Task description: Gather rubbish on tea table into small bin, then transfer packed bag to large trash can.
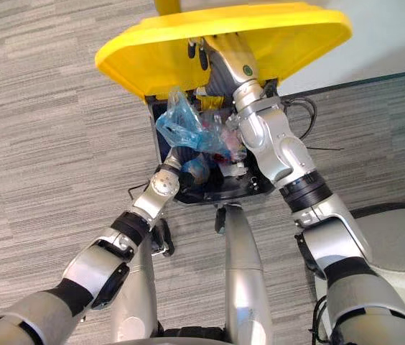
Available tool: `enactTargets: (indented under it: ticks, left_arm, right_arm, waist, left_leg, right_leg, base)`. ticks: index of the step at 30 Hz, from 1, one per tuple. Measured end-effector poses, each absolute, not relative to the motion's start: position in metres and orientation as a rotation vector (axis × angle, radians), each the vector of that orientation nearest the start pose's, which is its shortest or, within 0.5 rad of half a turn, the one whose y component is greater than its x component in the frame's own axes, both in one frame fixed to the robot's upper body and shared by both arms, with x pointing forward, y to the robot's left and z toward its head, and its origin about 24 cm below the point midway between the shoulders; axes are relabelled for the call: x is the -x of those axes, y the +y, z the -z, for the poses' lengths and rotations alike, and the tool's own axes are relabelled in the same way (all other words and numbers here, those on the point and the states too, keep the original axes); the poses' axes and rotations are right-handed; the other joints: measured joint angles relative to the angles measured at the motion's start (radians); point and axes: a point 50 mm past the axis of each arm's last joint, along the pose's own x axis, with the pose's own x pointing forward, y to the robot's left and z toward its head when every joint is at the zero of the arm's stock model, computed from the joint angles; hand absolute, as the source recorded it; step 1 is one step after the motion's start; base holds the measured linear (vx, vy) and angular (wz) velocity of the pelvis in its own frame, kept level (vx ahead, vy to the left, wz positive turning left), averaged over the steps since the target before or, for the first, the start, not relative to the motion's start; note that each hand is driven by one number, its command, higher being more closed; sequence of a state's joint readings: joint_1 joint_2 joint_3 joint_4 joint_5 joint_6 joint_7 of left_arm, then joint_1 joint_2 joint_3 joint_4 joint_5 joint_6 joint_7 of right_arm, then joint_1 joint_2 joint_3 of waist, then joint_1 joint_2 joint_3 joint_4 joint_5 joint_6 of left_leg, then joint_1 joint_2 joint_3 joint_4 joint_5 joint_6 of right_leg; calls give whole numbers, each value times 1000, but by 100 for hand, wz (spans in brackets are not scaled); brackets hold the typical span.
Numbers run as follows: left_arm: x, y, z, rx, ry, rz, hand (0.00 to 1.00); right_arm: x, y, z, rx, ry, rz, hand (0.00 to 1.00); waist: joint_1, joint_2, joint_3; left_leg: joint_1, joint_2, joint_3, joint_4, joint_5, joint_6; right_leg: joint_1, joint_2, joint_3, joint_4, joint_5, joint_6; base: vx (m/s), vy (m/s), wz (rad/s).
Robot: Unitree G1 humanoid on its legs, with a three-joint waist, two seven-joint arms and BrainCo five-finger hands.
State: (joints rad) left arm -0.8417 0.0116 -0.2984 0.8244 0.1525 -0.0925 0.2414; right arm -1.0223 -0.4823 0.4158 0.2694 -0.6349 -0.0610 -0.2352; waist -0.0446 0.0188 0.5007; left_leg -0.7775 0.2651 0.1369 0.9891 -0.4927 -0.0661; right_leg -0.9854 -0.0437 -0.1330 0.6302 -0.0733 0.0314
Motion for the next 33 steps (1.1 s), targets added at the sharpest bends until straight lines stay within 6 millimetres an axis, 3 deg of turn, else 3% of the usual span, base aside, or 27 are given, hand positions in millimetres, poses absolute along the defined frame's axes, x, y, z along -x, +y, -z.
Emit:
enactTargets:
  ticks: [11, 22, 29, 33]
  left_arm:
    - [-376, 43, -110, -460, -138, 216, 0]
    - [-368, 39, -101, -434, -132, 232, 0]
    - [-352, 34, -98, -374, -180, 268, 0]
    - [-339, 42, -94, -329, -216, 293, 0]
  right_arm:
    - [-341, -82, -292, 1172, -1021, 18, 0]
    - [-340, -97, -277, 1062, -949, 36, 0]
    - [-344, -118, -243, 1017, -812, 42, 0]
    - [-343, -142, -209, 981, -667, 68, 0]
  waist:
    - [2, -9, 0]
    - [4, -13, -2]
    - [10, -13, -2]
    - [19, -14, -3]
  left_leg:
    - [-27, -5, 0, 35, -15, 16]
    - [35, -8, -4, 19, -16, 17]
    - [120, -18, 1, -29, -5, 3]
    - [195, -39, 1, -84, 17, 2]
  right_leg:
    - [-25, -11, 5, 29, -4, 6]
    - [32, -18, 3, 31, -8, 2]
    - [109, -36, -7, 23, -20, -2]
    - [174, -52, -9, 6, -30, 4]
  base:
    - [-5, -5, 0]
    - [-13, -44, 3]
    - [2, -51, 11]
    - [22, -35, 14]
